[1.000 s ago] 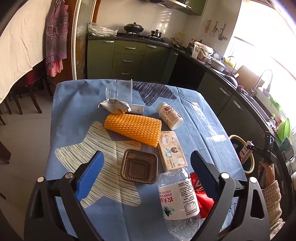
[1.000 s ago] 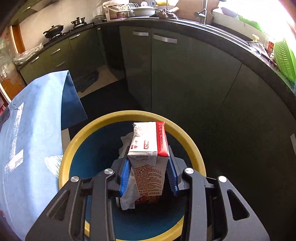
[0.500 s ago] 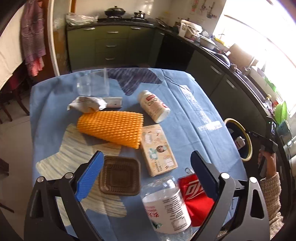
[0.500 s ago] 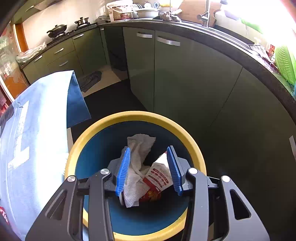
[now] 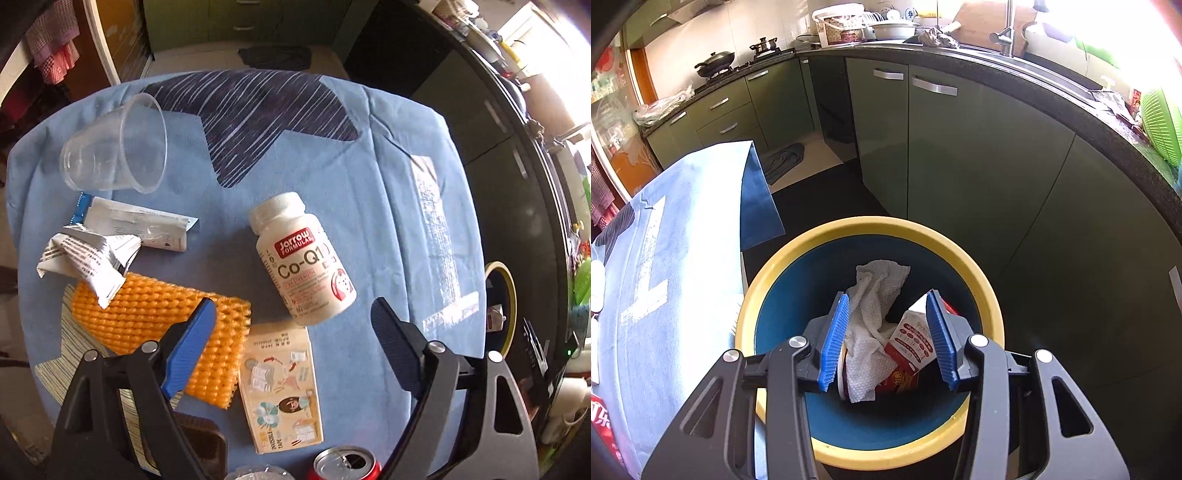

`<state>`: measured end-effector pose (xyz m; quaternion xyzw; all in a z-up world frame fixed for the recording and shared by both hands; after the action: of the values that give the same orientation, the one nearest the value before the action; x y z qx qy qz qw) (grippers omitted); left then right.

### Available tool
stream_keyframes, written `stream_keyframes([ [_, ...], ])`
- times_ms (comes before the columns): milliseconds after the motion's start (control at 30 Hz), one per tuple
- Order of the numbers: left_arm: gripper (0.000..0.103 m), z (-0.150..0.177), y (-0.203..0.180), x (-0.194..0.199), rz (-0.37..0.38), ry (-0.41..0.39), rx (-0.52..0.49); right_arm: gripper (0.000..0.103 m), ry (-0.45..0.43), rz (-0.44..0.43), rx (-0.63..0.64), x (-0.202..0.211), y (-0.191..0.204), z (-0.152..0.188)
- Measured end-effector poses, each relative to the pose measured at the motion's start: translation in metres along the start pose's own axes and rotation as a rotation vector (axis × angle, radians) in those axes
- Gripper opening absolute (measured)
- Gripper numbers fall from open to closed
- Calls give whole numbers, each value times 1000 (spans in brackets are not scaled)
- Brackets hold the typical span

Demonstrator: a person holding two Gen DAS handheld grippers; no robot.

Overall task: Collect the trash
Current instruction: 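Carry the milk carton into the bin and open the right gripper, then grasp the white pill bottle with the left gripper, then carry the pill bottle over the bin and release it with the left gripper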

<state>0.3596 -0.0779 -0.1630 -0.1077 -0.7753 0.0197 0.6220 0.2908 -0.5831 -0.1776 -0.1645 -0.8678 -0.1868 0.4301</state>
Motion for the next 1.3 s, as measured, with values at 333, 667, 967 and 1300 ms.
stream_keyframes([
  [333,72,-9,3,-36,-57,125,71,44,2,-43,-11,2,-5,2],
  [667,47,-15,5,-47,-97,161,19,44,1,-67,-14,7,-7,5],
  [967,45,-23,-18,-18,-70,110,-99,44,-19,-90,-18,23,-7,4],
  [1300,45,-12,-68,6,-41,89,-240,44,-23,-121,-5,35,1,12],
])
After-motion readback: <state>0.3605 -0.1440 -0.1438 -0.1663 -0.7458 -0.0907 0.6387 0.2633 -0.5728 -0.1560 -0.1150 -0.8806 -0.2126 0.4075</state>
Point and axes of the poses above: each gripper's, at about its wrist camera, not at the fingertips, and x roughly against the way its jaws point, y to its left, z to its underside, the point moved 8 cm from there along -x, roughly the way its jaws point, and after that the axes turned 13 degrees about -x, right-handed, at the moved point
